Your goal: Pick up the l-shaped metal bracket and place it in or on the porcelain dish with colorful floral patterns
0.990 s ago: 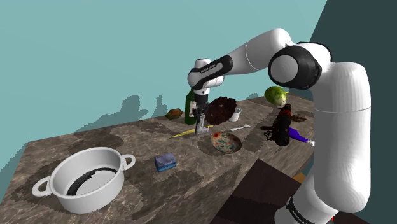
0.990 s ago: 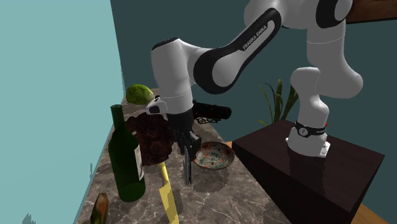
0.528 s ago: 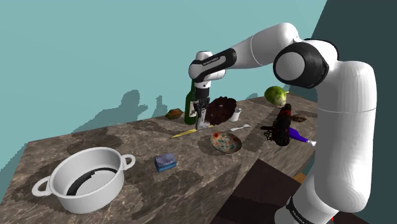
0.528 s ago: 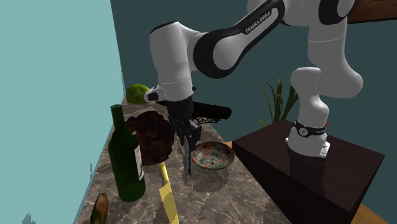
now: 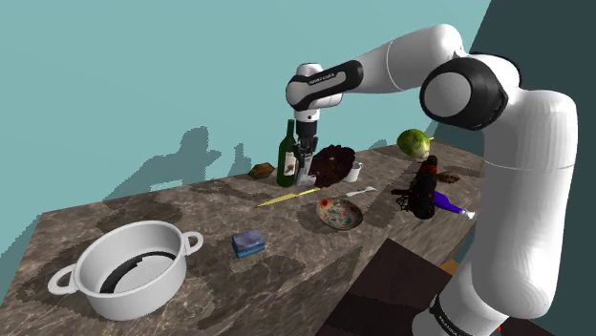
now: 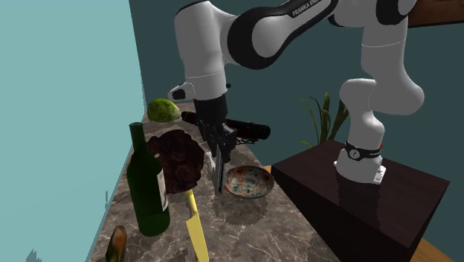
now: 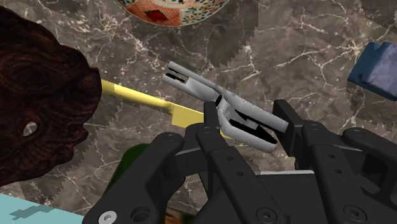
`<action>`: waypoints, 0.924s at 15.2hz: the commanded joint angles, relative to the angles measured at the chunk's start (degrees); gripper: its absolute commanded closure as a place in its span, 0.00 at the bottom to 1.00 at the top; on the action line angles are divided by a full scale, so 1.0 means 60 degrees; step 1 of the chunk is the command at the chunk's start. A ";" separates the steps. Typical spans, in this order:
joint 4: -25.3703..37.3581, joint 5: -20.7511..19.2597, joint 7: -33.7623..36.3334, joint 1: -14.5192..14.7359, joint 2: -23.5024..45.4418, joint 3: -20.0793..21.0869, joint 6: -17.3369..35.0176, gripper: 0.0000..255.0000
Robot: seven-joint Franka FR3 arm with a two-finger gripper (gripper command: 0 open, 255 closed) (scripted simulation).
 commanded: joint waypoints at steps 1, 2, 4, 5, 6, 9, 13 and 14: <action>-0.0660 -0.0105 -0.0089 -0.0024 -0.0573 -0.0077 0.0093 1.00; -0.1081 -0.0176 -0.0149 -0.0045 -0.0926 -0.0127 0.0165 1.00; -0.1872 -0.0331 -0.0266 -0.0097 -0.1620 -0.0230 0.0275 1.00; -0.2245 -0.0415 -0.0323 -0.0129 -0.1962 -0.0281 0.0314 1.00; -0.2603 -0.0503 -0.0379 -0.0165 -0.2301 -0.0333 0.0341 1.00; -0.3599 -0.0790 -0.0546 -0.0297 -0.3306 -0.0492 0.0361 1.00; -0.4450 -0.1055 -0.0701 -0.0446 -0.4114 -0.0634 0.0432 1.00; -0.4531 -0.1045 -0.0709 -0.0447 -0.4066 -0.0638 0.0559 1.00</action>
